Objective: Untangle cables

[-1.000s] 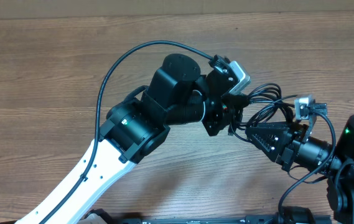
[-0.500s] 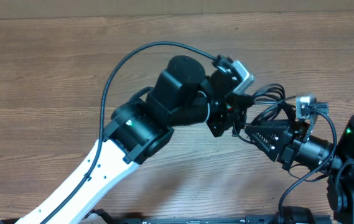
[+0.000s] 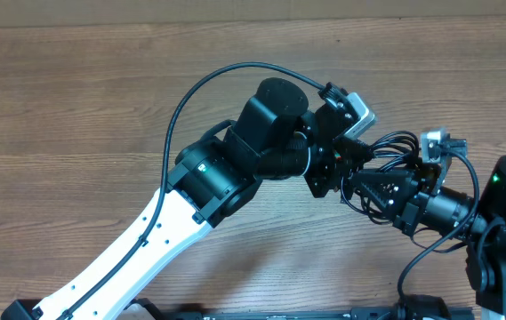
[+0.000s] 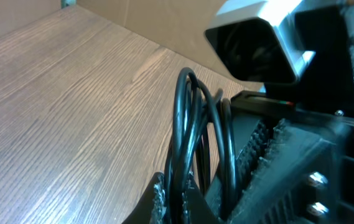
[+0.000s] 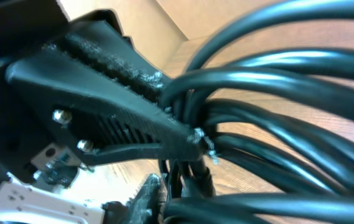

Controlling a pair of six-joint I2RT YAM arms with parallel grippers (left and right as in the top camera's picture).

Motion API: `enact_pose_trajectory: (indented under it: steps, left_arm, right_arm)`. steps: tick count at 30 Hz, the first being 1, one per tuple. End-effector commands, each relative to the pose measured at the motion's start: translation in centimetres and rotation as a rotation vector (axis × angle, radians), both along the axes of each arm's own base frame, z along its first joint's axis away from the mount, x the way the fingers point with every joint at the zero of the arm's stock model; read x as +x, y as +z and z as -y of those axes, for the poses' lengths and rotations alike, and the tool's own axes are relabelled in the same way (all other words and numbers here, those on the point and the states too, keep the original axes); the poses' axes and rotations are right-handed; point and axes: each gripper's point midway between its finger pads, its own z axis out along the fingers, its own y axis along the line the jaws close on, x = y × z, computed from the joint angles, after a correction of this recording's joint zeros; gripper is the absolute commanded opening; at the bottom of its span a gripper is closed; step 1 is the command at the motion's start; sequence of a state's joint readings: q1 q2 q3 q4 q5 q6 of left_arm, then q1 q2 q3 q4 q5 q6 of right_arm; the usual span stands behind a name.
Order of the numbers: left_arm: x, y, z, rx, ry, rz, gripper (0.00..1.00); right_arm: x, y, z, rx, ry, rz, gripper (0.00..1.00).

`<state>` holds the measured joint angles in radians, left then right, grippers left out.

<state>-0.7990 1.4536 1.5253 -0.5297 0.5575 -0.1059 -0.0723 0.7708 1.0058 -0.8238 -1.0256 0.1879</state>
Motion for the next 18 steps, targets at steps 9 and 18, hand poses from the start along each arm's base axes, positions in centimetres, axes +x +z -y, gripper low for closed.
enact_pose_trajectory:
  steps: [9,18]
  left_arm:
    - [6.7,-3.4,-5.7,0.120,0.569,-0.211,0.04]
    - [8.4,-6.4,-10.7,0.110,0.978,-0.501,0.04]
  right_arm:
    - [-1.8,1.9,-1.3,0.071,0.137,0.057,0.04]
    - [-4.0,5.2,-2.4,0.129,0.335,0.245,0.04]
